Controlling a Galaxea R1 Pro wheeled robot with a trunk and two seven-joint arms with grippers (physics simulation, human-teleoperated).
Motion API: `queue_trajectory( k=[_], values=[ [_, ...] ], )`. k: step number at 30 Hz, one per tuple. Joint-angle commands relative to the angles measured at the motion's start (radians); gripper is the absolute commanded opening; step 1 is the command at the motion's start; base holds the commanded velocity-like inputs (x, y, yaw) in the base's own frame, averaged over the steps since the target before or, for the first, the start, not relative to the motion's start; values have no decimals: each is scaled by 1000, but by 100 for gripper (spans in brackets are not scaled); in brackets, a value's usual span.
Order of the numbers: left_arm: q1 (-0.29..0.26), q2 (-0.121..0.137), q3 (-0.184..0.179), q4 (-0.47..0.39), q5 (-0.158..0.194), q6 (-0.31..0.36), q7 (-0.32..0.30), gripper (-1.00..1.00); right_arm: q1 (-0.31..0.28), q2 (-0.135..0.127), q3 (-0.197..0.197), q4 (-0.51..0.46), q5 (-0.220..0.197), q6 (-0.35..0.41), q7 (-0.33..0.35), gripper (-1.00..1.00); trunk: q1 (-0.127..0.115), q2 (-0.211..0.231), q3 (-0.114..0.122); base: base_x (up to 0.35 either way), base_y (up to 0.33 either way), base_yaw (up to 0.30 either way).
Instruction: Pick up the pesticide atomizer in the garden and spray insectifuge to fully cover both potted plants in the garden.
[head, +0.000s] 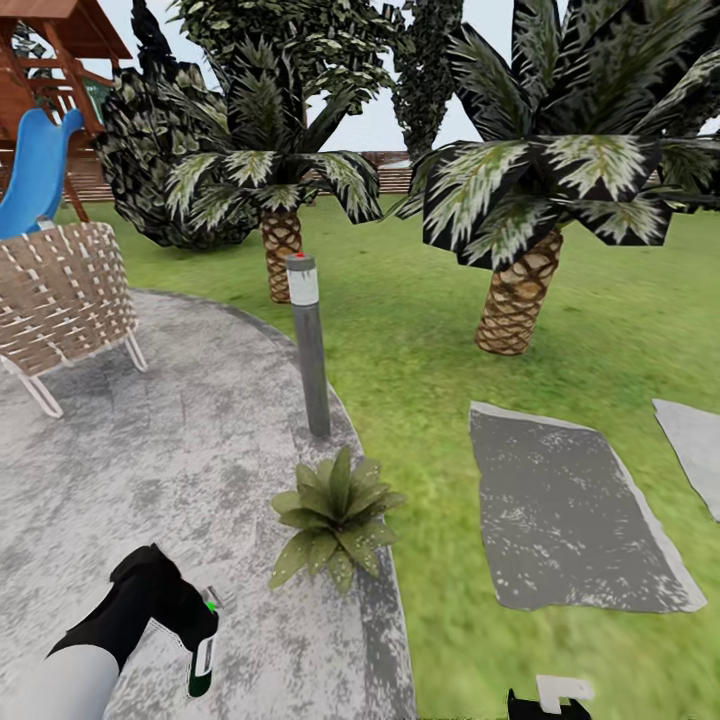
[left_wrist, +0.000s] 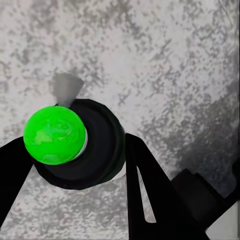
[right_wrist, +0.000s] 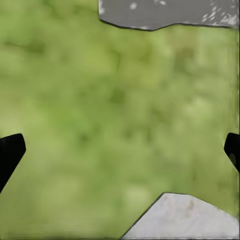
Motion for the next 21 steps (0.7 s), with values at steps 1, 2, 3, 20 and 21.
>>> queue_trajectory(
  k=[1, 2, 3, 20, 21],
  values=[
    [0, -1, 3, -2, -3, 10, -9, -100, -1, 0, -8, 1, 10, -3, -2, 100, 0, 0, -1, -1, 3, -262],
    [0, -5, 3, -1, -2, 10, -10, -100, -1, 0, -8, 1, 10, -3, -2, 100, 0, 0, -1, -1, 1, -263],
    [0, -12, 3, -1, -1, 10, -11, -100, -1, 0, -8, 1, 10, -3, -2, 100, 0, 0, -1, 0, 1, -264],
    [1, -29, 3, 0, -13, 12, -10, -100, -1, 4, -8, 1, 12, -3, -1, 100, 0, 0, -1, 0, 105, -17],
    [1, -29, 4, 0, -12, 12, -10, -100, -1, 4, -8, 1, 12, -2, -1, 100, 0, 0, -1, 0, 299, -130]
  ],
)
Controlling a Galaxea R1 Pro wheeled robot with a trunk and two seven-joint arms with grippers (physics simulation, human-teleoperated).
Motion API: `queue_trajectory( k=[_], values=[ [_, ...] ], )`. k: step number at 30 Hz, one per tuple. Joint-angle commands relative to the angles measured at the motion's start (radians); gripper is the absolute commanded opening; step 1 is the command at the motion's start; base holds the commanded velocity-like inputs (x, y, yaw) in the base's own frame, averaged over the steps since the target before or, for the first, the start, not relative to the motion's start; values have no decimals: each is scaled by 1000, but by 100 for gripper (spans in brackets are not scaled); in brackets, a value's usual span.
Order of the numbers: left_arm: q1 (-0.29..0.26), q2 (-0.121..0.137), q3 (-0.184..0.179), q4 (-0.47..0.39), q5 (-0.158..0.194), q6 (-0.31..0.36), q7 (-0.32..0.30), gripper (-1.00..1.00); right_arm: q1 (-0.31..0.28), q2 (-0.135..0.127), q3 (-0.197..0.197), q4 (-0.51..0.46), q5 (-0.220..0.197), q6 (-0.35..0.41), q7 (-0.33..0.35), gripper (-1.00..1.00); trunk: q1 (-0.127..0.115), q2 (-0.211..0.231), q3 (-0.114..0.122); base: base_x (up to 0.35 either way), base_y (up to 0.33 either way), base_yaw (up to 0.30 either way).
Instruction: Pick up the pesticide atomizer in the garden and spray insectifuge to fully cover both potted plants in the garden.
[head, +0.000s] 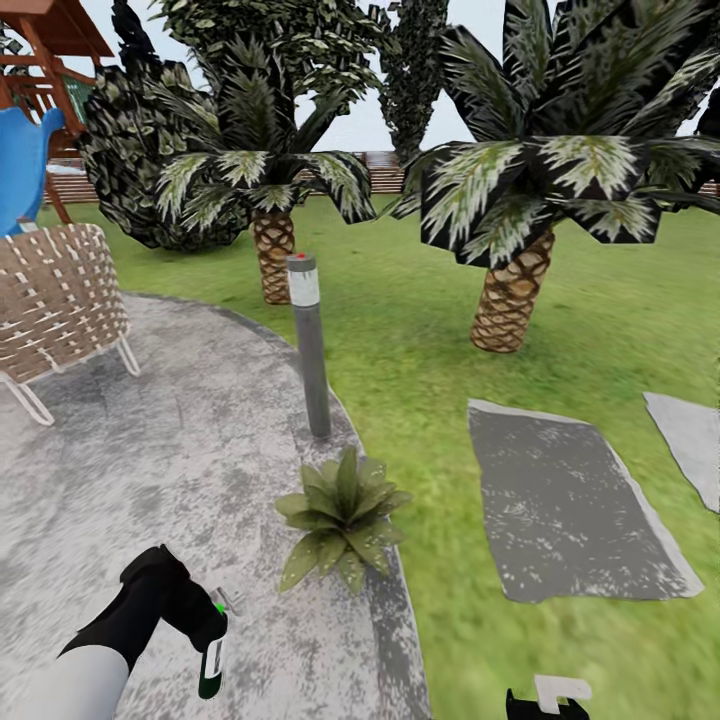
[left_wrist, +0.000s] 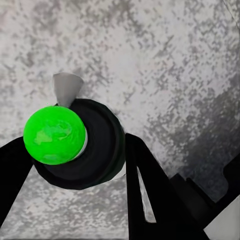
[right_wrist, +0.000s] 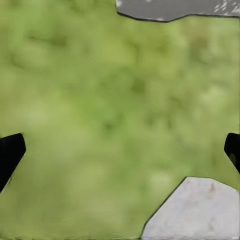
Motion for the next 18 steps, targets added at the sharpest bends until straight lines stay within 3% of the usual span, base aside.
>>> queue_trajectory(
  k=[1, 12, 18],
  values=[
    [0, -1, 2, -1, -3, 9, -6, -100, -1, 0, -8, 1, 10, -3, -3, 100, 0, 0, -1, 0, 301, -176],
    [0, -1, 2, -1, -4, 9, -3, -100, -1, 1, -10, 1, 9, -3, -3, 100, 0, 0, 1, 0, 302, -241],
    [-1, 0, 5, -2, -4, 9, -3, -100, -1, 3, -9, 0, 7, -3, -3, 100, 0, 0, 1, 0, 303, -27]
  ],
)
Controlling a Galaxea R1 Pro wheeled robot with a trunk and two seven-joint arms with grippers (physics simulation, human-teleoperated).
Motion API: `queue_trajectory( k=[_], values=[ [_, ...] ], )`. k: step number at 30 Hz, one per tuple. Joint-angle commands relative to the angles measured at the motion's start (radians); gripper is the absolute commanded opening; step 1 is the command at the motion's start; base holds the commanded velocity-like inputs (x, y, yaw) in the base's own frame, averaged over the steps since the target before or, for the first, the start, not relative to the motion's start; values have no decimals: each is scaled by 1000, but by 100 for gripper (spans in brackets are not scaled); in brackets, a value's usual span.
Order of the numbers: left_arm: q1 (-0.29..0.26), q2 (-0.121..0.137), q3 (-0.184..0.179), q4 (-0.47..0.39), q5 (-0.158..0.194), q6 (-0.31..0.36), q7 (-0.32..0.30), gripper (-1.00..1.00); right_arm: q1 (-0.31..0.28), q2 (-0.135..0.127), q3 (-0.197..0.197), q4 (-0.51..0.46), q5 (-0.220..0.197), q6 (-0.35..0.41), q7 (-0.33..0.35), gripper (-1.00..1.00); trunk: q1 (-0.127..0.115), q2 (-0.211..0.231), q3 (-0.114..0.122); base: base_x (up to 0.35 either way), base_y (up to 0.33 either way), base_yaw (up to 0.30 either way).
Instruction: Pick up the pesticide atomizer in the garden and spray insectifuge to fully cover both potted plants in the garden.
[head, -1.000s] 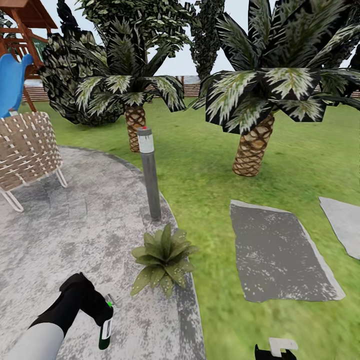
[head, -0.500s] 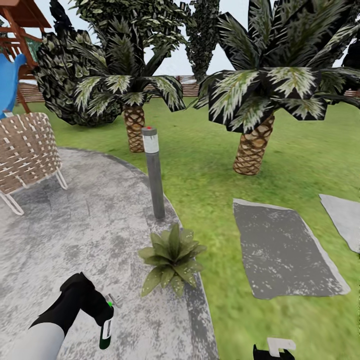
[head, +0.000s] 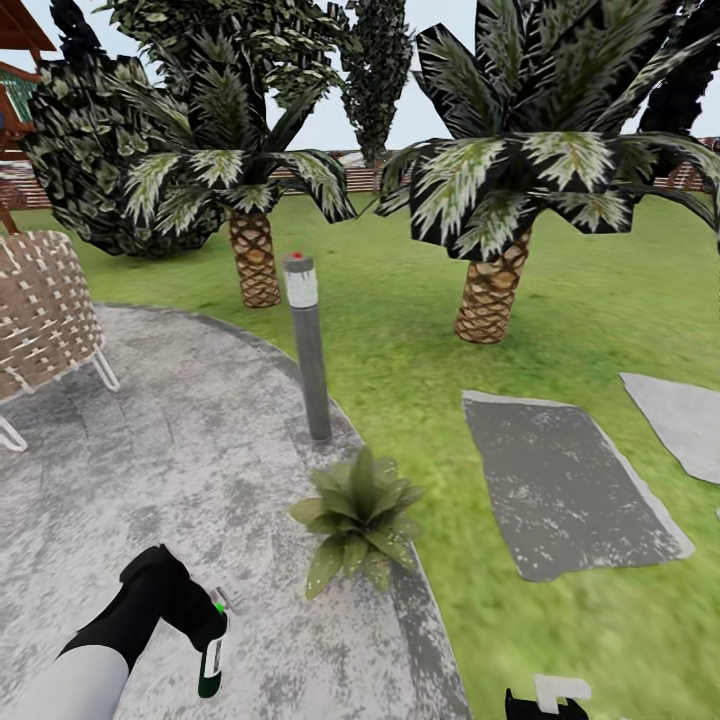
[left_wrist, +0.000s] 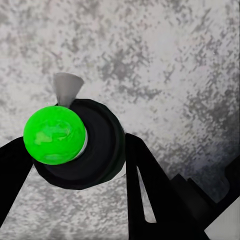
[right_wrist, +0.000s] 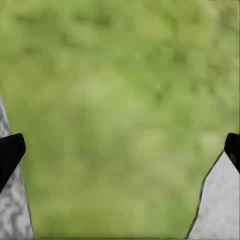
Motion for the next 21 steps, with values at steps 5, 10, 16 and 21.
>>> queue_trajectory(
  k=[5, 10, 16, 21],
  values=[
    [0, 1, 4, -1, -3, 9, -6, -100, -1, -1, -8, 1, 10, -3, -3, 100, 0, 0, 1, 0, 303, -178],
    [0, 1, 4, -1, 0, 9, -6, -100, -1, -1, -8, 2, 12, -3, -3, 100, 0, 0, 4, 0, 303, -246],
    [0, -1, 1, 0, 5, 8, -6, -100, -1, -1, -8, 1, 12, -3, -3, 100, 0, 0, 7, 44, 303, -249],
    [0, 2, 4, -1, 6, 8, -7, -100, -1, -1, -8, 2, 12, -3, -3, 100, 0, 0, 10, 96, 175, -250]
  ],
)
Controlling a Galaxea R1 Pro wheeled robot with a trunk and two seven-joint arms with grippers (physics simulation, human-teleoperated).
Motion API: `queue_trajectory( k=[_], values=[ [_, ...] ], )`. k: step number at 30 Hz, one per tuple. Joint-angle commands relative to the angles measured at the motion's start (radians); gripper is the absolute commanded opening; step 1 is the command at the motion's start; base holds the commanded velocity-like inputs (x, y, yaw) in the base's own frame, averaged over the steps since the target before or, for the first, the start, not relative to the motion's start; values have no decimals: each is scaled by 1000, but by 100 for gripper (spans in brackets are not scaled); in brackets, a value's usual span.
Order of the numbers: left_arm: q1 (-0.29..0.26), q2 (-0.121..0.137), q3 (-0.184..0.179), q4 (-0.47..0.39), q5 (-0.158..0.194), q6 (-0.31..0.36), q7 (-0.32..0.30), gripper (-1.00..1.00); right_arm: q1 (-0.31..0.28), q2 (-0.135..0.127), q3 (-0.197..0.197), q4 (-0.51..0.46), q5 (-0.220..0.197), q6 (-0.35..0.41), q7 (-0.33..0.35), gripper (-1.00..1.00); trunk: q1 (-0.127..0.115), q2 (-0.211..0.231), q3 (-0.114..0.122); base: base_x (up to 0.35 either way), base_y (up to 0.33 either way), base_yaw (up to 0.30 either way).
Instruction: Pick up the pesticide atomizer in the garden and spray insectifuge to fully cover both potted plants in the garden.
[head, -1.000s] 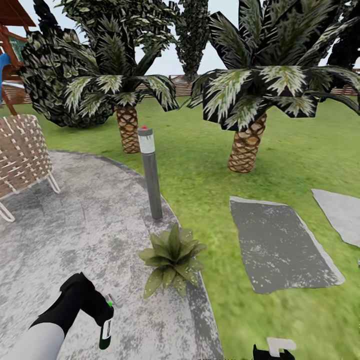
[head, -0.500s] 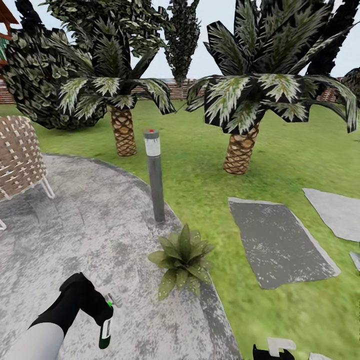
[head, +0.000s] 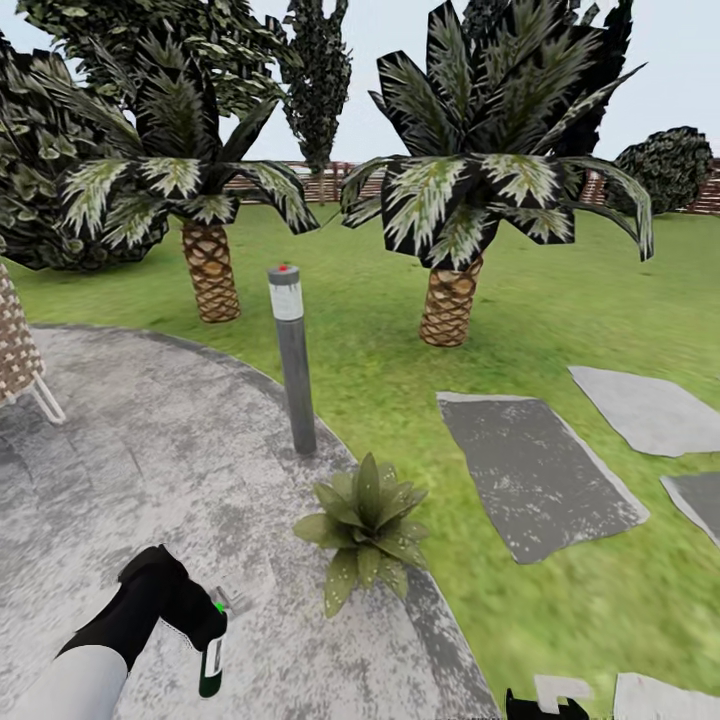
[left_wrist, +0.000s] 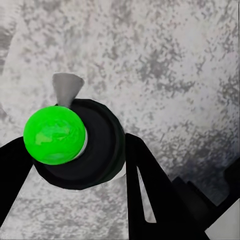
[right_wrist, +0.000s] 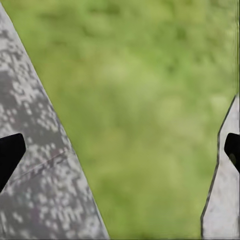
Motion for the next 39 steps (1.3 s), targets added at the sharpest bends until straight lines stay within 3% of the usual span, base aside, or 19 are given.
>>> queue_trajectory(
  k=[1, 6, 9, 10, 12, 14, 15, 16, 30, 39],
  values=[
    [0, 0, 3, -2, -3, 9, -10, -100, -1, 0, -9, 1, 11, -3, -3, 100, 0, 0, 0, 6, 7, -250],
    [-5, -4, 2, -2, 0, 15, -24, -100, -1, -3, -9, 0, 11, -3, -4, 100, 0, 0, 2, 2, 2, -255],
    [-27, 0, -33, -7, -26, 96, -145, -100, -1, -3, -8, 1, 11, -3, -3, 100, 0, 0, 3, 0, 0, -260],
    [-79, 11, -77, -7, -84, 120, -230, -100, -1, -3, -8, 1, 11, -3, -3, 100, 0, 0, 4, 0, 0, -260],
    [-124, 16, -89, -4, -185, 128, -331, -100, -1, -3, -8, 1, 11, -3, -3, 100, 0, 0, 4, 0, 0, -260],
    [-143, 16, -90, -9, -245, 131, -390, -100, -1, -3, -8, 2, 11, -3, -3, 100, 0, 0, 5, 0, 0, -261],
    [-196, 16, -90, -15, -312, 150, -396, -100, -1, -3, -8, 2, 11, -3, -2, 100, 0, 0, 5, 0, 0, -261],
    [-209, 7, -96, -14, -324, 170, -396, -100, -1, -3, -8, 2, 11, -3, -2, 100, 0, 0, 5, 0, 0, -262],
    [-200, 7, -86, -13, -324, 173, -396, -100, -1, -4, -8, 0, 11, -3, -4, 100, 0, 0, 5, -1, 2, -262],
    [-198, 7, -85, -14, -324, 173, -396, -100, -1, -4, -8, 0, 11, -3, -4, 100, 0, 0, 5, -165, 235, -262]
  ],
)
